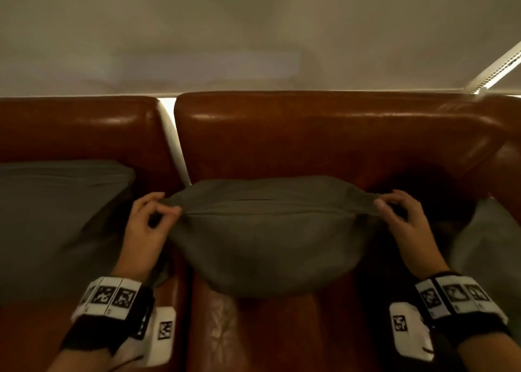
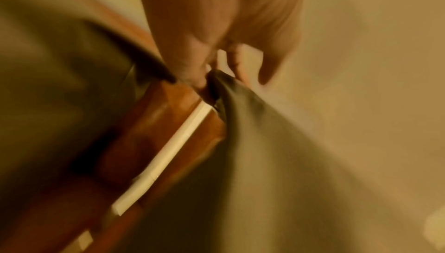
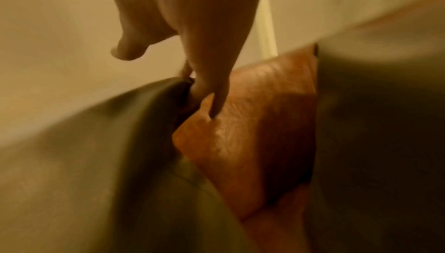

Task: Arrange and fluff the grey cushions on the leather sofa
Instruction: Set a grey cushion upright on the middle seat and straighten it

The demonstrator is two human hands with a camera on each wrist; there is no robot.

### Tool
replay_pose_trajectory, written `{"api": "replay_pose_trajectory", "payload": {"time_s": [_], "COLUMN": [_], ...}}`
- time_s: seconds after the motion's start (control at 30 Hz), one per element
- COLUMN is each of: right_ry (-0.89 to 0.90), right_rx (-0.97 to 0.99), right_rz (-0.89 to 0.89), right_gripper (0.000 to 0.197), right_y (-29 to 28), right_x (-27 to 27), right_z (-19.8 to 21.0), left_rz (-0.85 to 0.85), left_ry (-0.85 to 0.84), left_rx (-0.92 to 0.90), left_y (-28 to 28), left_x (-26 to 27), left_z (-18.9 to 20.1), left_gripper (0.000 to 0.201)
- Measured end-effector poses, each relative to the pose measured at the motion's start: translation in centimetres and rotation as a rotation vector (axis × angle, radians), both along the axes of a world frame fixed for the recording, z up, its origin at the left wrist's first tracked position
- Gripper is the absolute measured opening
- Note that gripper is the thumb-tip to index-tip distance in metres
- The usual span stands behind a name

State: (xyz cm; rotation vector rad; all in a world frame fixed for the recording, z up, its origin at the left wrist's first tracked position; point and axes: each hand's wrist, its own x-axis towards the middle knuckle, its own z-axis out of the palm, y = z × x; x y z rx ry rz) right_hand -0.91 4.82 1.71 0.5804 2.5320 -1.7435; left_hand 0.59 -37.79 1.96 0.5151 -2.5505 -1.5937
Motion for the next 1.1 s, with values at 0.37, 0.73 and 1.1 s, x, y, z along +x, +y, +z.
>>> {"api": "replay_pose_trajectory", "payload": {"time_s": [0.37, 0.73, 1.1], "right_ry": [-0.028, 0.385, 0.069], "right_rx": [-0.149, 0.804, 1.034], "right_rz": [-0.119, 0.436, 0.507], "right_gripper": [0.039, 0.039, 0.057], "right_y": [0.5, -19.3, -12.4], "right_x": [-1.3, -1.0, -2.3], "right_z": [1.3, -0.1, -4.7], "left_rz": [0.333, 0.324, 0.338], "left_ry": [-0.182, -0.194, -0.102], "left_rx": [-0.039, 0.067, -0.085], "left_y": [-0.2, 2.2, 2.4], "left_x": [-2.8, -1.3, -2.1], "left_z": [0.7, -2.2, -1.0], "left_gripper": [0.053, 0.045, 0.050]}}
